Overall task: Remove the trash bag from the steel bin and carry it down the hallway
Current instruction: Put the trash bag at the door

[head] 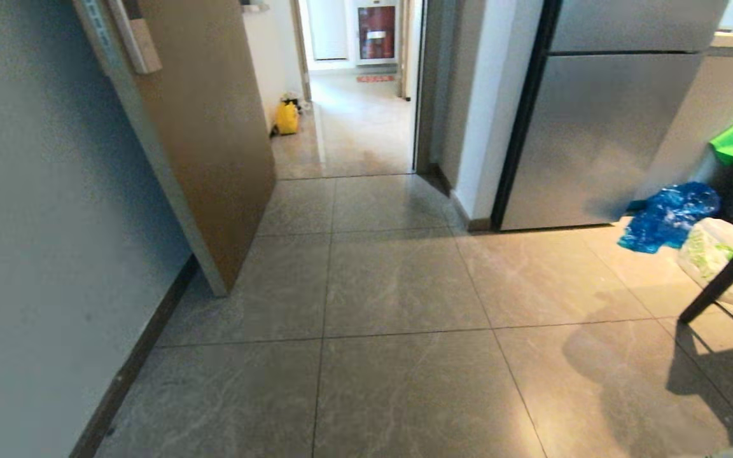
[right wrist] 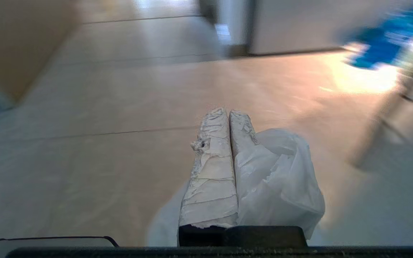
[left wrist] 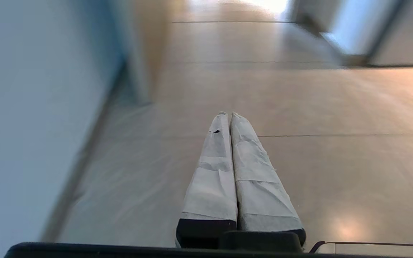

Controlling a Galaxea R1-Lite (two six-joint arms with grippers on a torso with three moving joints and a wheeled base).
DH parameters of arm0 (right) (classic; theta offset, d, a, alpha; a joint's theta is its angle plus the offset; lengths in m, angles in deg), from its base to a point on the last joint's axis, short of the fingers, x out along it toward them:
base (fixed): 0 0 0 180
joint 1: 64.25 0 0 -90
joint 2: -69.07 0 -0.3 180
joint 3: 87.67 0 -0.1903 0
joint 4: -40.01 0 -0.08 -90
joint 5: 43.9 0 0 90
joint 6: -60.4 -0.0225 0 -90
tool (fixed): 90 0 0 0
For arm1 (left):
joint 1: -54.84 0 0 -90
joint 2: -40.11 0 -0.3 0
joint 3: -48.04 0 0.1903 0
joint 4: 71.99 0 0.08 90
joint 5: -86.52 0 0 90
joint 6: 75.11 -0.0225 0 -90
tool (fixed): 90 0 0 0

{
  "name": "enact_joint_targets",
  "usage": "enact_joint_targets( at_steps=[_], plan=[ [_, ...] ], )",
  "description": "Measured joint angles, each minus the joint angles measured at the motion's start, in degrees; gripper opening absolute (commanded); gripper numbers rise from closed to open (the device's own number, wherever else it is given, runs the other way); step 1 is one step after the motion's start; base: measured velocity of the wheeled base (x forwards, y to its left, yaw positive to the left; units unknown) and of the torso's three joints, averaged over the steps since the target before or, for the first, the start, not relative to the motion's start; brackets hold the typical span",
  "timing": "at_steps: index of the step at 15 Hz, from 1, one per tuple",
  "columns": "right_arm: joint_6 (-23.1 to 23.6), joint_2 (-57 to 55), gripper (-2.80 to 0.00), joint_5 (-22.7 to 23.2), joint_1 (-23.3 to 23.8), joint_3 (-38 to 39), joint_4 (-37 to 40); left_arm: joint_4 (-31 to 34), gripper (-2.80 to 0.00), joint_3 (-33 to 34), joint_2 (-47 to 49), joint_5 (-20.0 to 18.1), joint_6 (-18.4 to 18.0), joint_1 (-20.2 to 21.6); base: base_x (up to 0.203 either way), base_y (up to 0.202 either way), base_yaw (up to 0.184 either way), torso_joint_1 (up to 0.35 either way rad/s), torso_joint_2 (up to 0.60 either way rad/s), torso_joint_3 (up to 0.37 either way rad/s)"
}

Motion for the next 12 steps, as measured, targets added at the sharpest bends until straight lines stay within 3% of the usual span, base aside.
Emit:
enact_joint_targets(
  at_steps=[4,12],
  plan=[
    [0.01,0.00,-2.80,0.00,-0.02,0.00,0.00,-0.02,-2.80,0.00,0.00,0.01,-0.01,0.00,0.000,-0.008,0.138,0.004,0.00,0.003],
    [-0.02,0.00,-2.80,-0.01,-0.02,0.00,0.06,0.00,-2.80,0.00,0.00,0.00,0.02,-0.02,0.000,0.000,0.000,0.000,0.00,0.000]
  ],
)
